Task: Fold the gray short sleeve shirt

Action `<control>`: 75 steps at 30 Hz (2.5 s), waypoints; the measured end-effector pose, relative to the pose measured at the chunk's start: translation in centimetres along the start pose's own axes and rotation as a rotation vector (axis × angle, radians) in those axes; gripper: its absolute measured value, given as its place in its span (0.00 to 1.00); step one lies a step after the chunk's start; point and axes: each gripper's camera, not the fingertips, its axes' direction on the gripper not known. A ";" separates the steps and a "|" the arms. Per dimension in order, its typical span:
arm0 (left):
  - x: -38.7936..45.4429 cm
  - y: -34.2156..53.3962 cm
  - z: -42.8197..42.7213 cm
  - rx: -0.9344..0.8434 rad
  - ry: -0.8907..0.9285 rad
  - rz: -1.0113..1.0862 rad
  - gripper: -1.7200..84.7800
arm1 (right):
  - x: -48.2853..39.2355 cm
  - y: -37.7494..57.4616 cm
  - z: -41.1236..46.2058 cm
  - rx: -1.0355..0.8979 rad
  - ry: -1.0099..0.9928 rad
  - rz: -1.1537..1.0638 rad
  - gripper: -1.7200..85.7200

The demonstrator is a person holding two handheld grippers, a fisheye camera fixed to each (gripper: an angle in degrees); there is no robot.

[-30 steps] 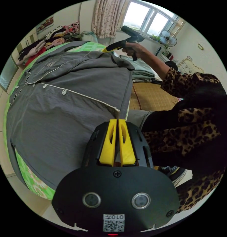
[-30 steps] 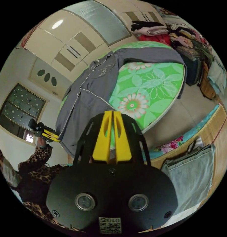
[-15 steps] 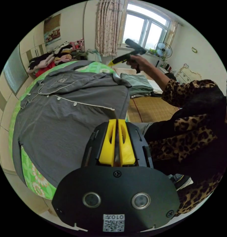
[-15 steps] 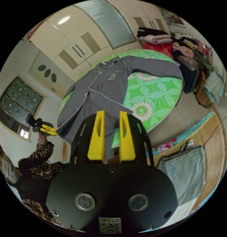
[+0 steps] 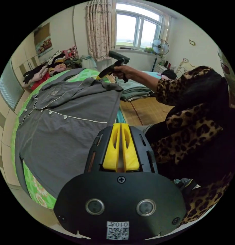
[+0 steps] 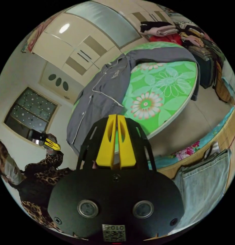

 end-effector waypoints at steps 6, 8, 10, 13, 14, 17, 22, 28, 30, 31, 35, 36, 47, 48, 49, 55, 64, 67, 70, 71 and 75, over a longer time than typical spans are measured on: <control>-3.8 2.2 0.0 0.055 -0.017 -0.233 0.02 | -3.1 1.4 -3.2 0.193 -0.309 -0.166 0.04; -6.0 3.1 0.9 0.081 0.034 -0.335 0.02 | -5.9 1.2 -3.2 0.168 -0.332 -0.242 0.04; -7.1 3.8 1.7 0.099 0.062 -0.398 0.02 | -10.0 1.5 -2.5 0.132 -0.358 -0.355 0.04; -8.5 5.1 2.8 0.144 0.116 -0.481 0.02 | -14.3 2.2 -0.4 0.068 -0.379 -0.460 0.04; -9.0 5.7 3.4 0.157 0.155 -0.502 0.02 | -15.0 2.4 0.3 0.051 -0.366 -0.471 0.04; -10.1 7.1 4.8 0.180 0.245 -0.572 0.02 | -16.9 3.1 4.0 -0.041 -0.387 -0.505 0.04; -10.4 8.8 7.2 0.187 0.383 -0.602 0.02 | -18.1 4.9 11.1 -0.245 -0.355 -0.549 0.04; -8.4 8.8 9.9 0.087 0.425 -0.560 0.02 | -19.4 7.2 16.9 -0.416 -0.262 -0.659 0.04; -7.9 8.7 10.2 0.074 0.449 -0.541 0.02 | -19.8 8.1 19.1 -0.477 -0.191 -0.698 0.04; -7.3 8.6 10.6 0.055 0.466 -0.526 0.02 | -20.0 8.7 20.7 -0.520 -0.133 -0.716 0.04; -5.2 9.5 10.3 0.036 0.471 -0.473 0.02 | -20.0 10.4 24.1 -0.590 -0.037 -0.763 0.04; -4.9 9.7 10.1 0.039 0.466 -0.470 0.02 | -19.8 10.4 24.4 -0.600 -0.050 -0.770 0.04; -3.5 10.8 8.7 0.048 0.203 -0.571 0.02 | -16.7 10.0 24.3 -0.501 -0.254 -0.756 0.05; -3.6 11.1 9.5 0.016 0.218 -0.591 0.02 | -16.2 9.8 24.5 -0.480 -0.243 -0.735 0.05; -3.6 11.8 10.0 0.062 0.288 -0.603 0.02 | -15.6 9.6 24.8 -0.467 -0.243 -0.717 0.05; -2.8 14.8 10.1 0.094 0.391 -0.586 0.02 | -13.9 6.4 28.1 -0.510 -0.295 -0.701 0.05; -6.6 17.8 10.1 -0.057 0.454 -0.460 0.02 | -14.6 -9.7 34.3 -0.604 -0.287 -0.785 0.05; -10.7 22.5 5.3 0.133 0.418 -0.515 0.02 | -14.5 -14.9 38.0 -0.592 -0.445 -0.747 0.05; -15.3 32.1 2.6 0.482 0.570 -0.796 0.02 | -13.8 -17.4 42.0 -0.596 -0.614 -0.623 0.05; -15.7 36.8 1.9 0.638 0.571 -0.919 0.02 | -13.6 -17.4 42.7 -0.599 -0.641 -0.600 0.06; -12.3 51.2 2.6 1.070 0.466 -1.337 0.02 | -12.6 -16.0 46.6 -0.662 -0.733 -0.457 0.08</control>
